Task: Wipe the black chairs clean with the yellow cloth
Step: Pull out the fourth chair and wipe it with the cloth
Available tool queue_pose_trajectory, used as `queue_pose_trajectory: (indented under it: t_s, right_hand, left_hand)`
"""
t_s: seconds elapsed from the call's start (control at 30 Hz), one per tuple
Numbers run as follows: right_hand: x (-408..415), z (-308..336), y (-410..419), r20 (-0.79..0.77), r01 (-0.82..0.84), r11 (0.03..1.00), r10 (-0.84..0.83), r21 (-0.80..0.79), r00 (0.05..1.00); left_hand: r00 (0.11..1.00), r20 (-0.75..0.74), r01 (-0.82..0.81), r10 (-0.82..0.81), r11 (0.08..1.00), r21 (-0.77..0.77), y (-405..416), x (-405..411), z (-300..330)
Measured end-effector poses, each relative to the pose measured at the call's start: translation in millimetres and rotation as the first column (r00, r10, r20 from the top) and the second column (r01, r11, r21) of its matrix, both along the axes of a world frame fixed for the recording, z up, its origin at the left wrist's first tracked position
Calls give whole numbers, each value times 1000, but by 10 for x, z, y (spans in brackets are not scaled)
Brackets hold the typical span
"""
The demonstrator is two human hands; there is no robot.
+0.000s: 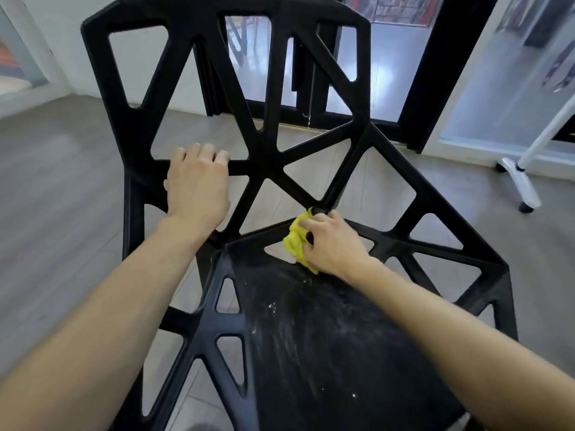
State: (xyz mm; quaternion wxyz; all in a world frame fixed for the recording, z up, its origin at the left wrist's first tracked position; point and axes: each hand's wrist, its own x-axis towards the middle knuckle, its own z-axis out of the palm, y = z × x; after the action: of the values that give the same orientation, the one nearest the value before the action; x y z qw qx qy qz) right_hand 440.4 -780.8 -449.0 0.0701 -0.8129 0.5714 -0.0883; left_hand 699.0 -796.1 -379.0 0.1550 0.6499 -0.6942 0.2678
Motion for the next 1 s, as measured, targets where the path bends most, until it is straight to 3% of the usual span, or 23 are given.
queue_pose_trajectory:
  t_s: [0.1,0.17,0.27,0.4,0.6,0.7,0.83,1.0]
  right_hand:
    - [-584,-18,78,-117,77,996,-82,-40,990]
    - [-660,-108,171,-147,43,997,-53,-72,988]
    - [-286,-117,-18,-117,67,990,-81,-120,990]
    - [13,-11,-155,-159,65,993,-80,-99,984]
    - [-800,-123,368,-151,52,993,-68,-110,986]
    - [-413,-176,-23,-209,35,980,-77,-196,975]
    - [-87,-74,-285,-289,18,991,-56,-131,956]
    - [-1070,15,335,-416,8,978,-96,-207,904]
  left_hand:
    - [981,68,181,-180,983,-21,75,-262,-47]
    - [943,79,312,-324,941,131,86,-456,-204]
    - [952,21,257,-306,832,491,93,-572,-550]
    - [970,-112,236,-217,712,661,99,-573,-752]
    - [970,-215,238,-116,647,724,-2,-549,-700]
    - [977,-188,209,-104,658,723,-10,-564,-672]
    - [975,-199,212,-96,658,723,-3,-548,-659]
    - [973,-194,228,-126,652,723,-59,-572,-702]
